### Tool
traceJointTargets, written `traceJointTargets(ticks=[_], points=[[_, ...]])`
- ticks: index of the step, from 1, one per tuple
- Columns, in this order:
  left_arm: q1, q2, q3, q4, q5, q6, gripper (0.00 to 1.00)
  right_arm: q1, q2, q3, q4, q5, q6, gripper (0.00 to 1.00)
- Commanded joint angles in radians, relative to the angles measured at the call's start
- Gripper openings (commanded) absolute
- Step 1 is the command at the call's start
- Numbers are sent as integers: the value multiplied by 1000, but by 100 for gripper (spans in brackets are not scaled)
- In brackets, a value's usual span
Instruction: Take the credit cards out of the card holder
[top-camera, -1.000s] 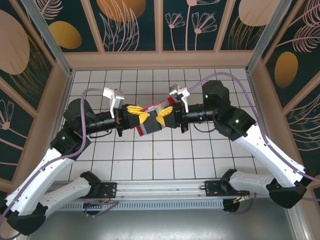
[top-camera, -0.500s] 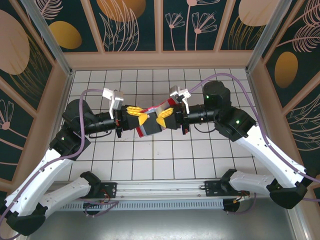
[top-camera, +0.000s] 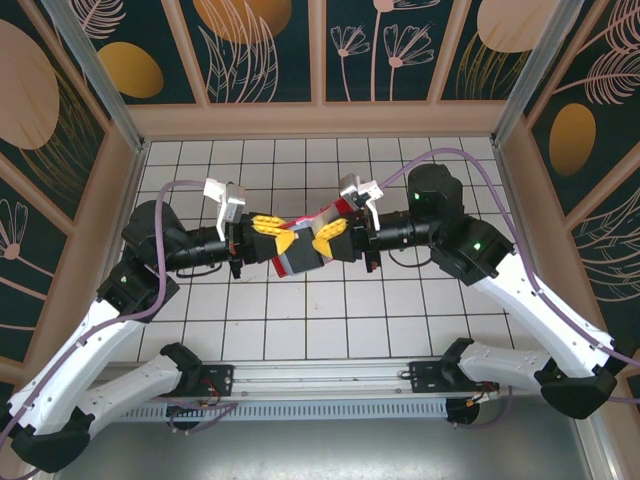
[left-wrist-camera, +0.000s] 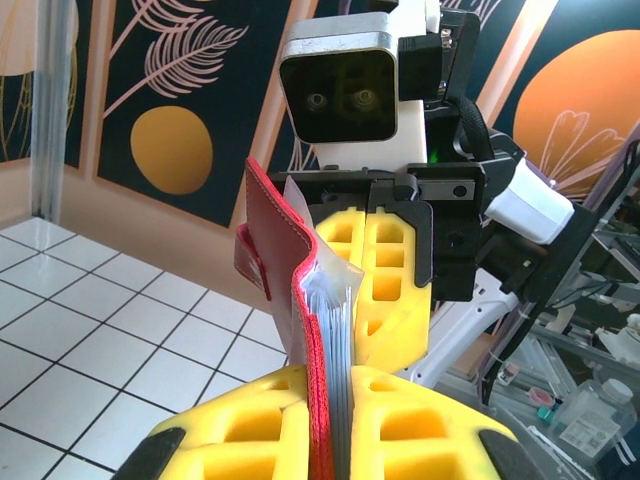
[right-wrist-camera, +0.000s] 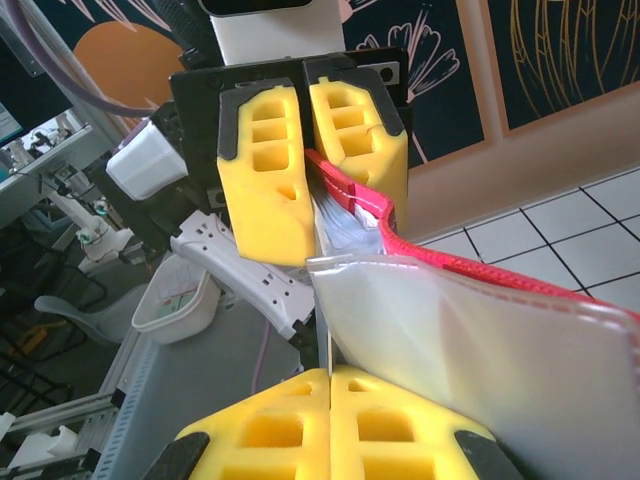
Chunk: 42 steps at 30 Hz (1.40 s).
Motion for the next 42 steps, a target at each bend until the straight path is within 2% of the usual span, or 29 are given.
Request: traceJointTargets(ticks=[1, 12, 21, 24, 25, 27, 29, 31, 33, 36, 39, 42], points=[[1, 11, -1, 61, -31, 27, 10, 44, -25, 2, 1, -85, -26, 0], [1, -6, -17, 72, 52, 34, 13, 31, -38, 13, -38, -37, -36, 0], [1, -4, -14, 73, 52, 33, 13, 29, -41, 10, -31, -73, -31, 0], [1, -1, -11, 70, 44, 35, 13, 30, -41, 6, -25, -85, -27, 8], [1, 2, -11, 68, 37, 33, 13, 30, -41, 6, -24, -85, -29, 8], [0, 8, -9, 68, 33, 32, 13, 30, -41, 2, -21, -81, -27, 1], [0, 12, -8, 67, 34, 31, 13, 31, -39, -3, -15, -92, -24, 0], [1, 12, -7, 68, 33, 29, 13, 31, -37, -6, -10, -93, -19, 10], [1, 12, -8, 68, 33, 31, 13, 33, -37, -8, -6, -99, -18, 16], [1, 12, -7, 68, 31, 30, 13, 33, -38, -9, 0, -115, -18, 14], [1, 12, -5, 67, 27, 30, 13, 34, -34, -7, 3, -109, -18, 1], [1, 10, -4, 68, 29, 28, 13, 34, -35, -8, 2, -109, -19, 0]])
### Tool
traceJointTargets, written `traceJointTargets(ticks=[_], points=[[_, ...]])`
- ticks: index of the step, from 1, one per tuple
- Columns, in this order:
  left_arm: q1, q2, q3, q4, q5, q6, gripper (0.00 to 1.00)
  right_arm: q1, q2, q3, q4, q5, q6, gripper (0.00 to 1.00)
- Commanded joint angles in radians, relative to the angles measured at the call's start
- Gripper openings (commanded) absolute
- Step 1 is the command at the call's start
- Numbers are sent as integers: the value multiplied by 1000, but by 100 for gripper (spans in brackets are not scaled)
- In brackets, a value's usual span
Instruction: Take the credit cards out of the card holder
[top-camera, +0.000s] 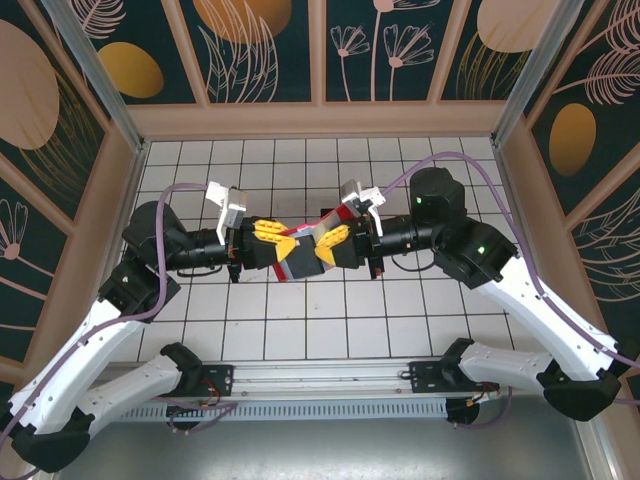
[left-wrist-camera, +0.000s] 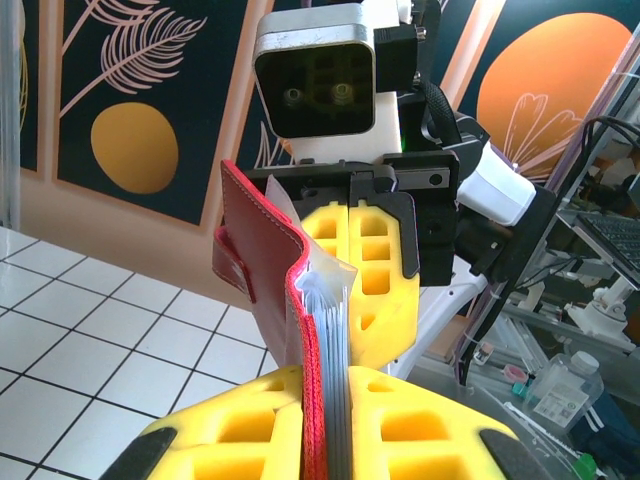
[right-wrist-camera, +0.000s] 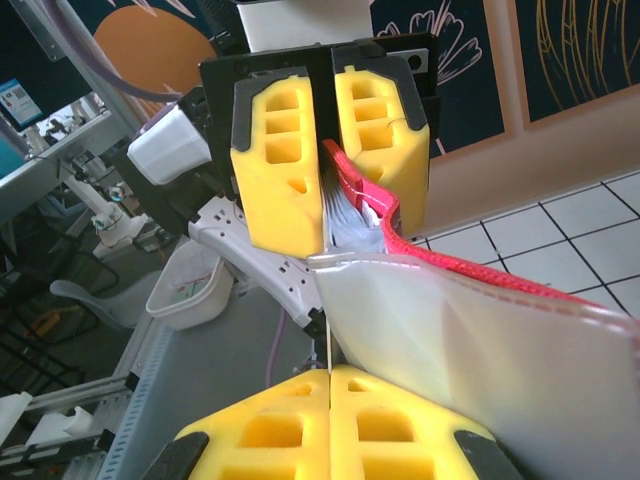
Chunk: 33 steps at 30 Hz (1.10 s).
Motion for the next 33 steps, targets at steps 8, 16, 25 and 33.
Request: traceJointTargets(ticks=[8, 16, 25, 33], points=[[2, 6, 6, 35, -42, 23, 21, 23, -36, 0, 18, -30, -11, 0], [2, -1, 2, 56, 11, 20, 24, 16, -66, 13, -24, 24, -16, 0], [2, -9, 1, 70, 46, 22, 19, 8, -88, 22, -59, 88, -19, 0], [2, -8, 3, 70, 71, 27, 11, -2, -98, 31, -82, 128, -21, 0]])
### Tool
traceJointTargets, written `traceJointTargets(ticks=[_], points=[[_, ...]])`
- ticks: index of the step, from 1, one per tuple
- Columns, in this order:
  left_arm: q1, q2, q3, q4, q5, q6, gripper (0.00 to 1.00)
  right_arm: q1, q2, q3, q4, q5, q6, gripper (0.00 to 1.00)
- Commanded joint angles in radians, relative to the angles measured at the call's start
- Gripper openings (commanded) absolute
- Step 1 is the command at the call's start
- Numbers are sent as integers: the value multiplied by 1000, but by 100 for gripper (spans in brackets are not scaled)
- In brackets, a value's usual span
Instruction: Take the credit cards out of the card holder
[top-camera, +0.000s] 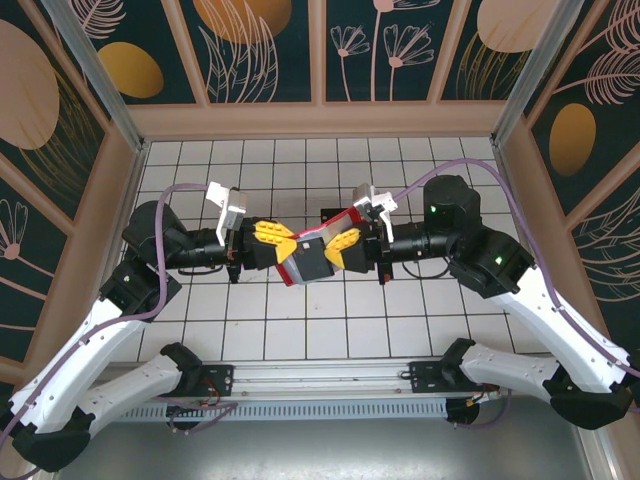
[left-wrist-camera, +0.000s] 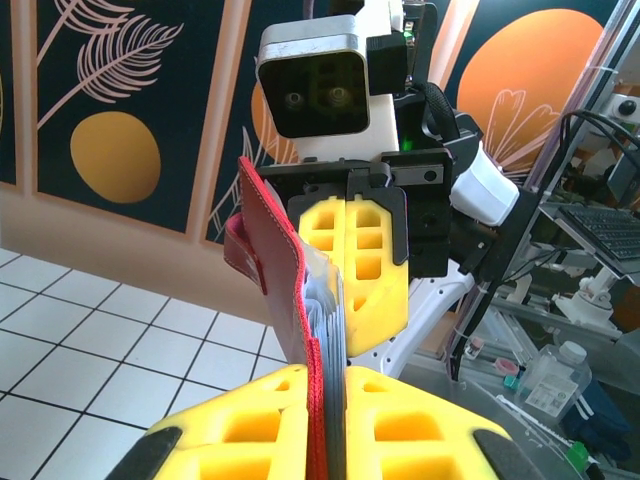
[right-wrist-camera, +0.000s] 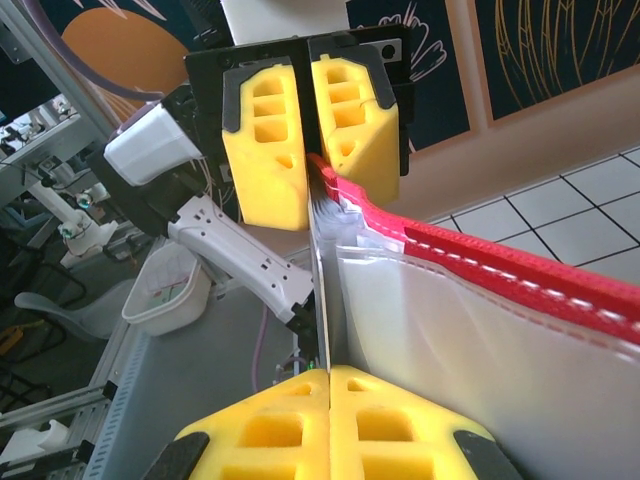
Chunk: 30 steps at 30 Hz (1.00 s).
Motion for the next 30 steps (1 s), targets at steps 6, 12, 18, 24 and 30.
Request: traceJointTargets(ticks=[6, 12, 18, 24, 30], points=[[2, 6, -27, 83, -21, -9, 37, -11, -24, 35, 44, 54, 19, 0], [1, 19, -60, 154, 3, -49, 38, -11, -27, 34, 97, 90, 40, 0], [2, 2, -64, 159, 17, -32, 38, -18, -41, 45, 110, 114, 34, 0], [2, -4, -83, 204, 76, -49, 36, -20, -54, 40, 158, 133, 54, 0], [1, 1, -101, 210, 108, -53, 30, -21, -62, 34, 180, 121, 62, 0]])
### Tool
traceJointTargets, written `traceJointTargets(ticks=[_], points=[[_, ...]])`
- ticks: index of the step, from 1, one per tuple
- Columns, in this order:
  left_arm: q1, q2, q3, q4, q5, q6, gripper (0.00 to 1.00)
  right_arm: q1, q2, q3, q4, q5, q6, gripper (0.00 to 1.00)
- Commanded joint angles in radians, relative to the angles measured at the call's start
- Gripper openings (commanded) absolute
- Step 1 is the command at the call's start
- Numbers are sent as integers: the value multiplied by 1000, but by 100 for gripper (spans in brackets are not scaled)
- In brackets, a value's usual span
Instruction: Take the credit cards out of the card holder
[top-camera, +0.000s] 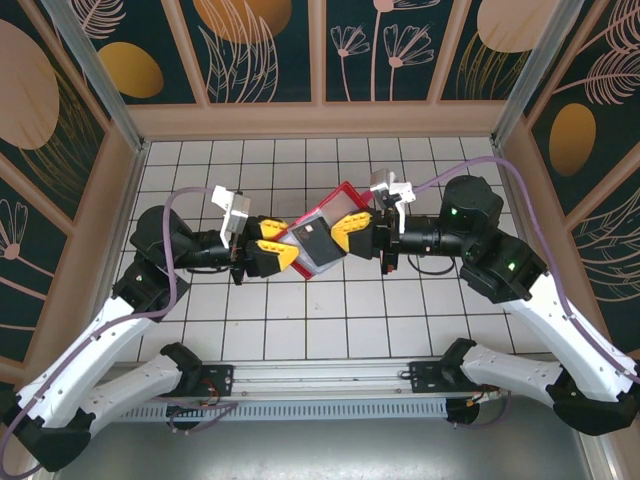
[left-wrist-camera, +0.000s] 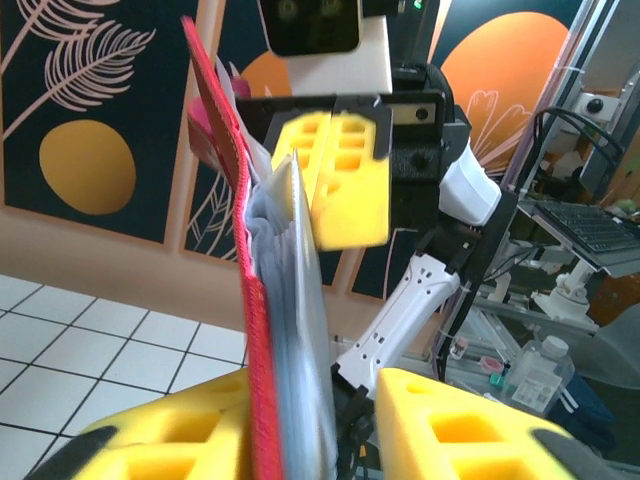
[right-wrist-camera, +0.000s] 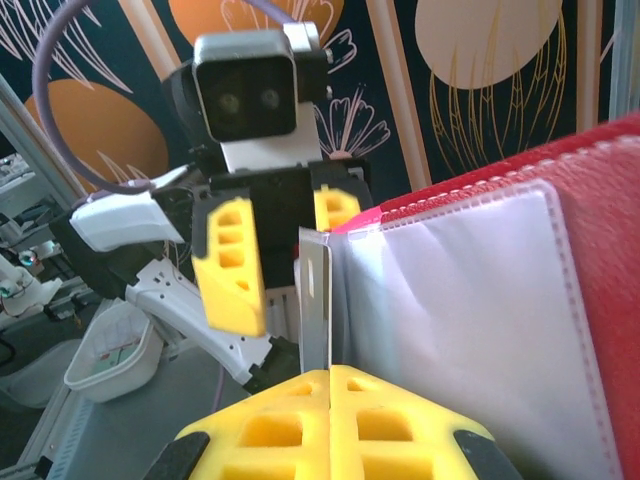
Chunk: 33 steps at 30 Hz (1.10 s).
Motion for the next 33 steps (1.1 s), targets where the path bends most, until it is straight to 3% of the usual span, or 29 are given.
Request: traceJointTargets(ticks=[1, 15, 17, 21, 25, 27, 30, 33], points=[[1, -4, -6, 48, 48, -7, 28, -7, -21, 25, 76, -3, 16, 0], [1, 9, 17, -38, 26, 57, 2, -8, 11, 49, -40, -76, -18, 0], [1, 15, 18, -52, 40, 69, 0, -7, 22, 59, -74, -70, -31, 6], [1, 31, 73, -106, 64, 105, 0, -7, 42, 78, -121, -111, -45, 17], [1, 42, 92, -128, 72, 118, 0, -7, 60, 94, -169, -121, -62, 18], [1, 46, 95, -133, 74, 120, 0, -7, 68, 99, -183, -125, -66, 11], [1, 48, 94, -142, 71, 126, 0, -8, 60, 95, -171, -131, -61, 10], [1, 45, 92, -148, 73, 133, 0, -8, 38, 84, -146, -133, -52, 12]])
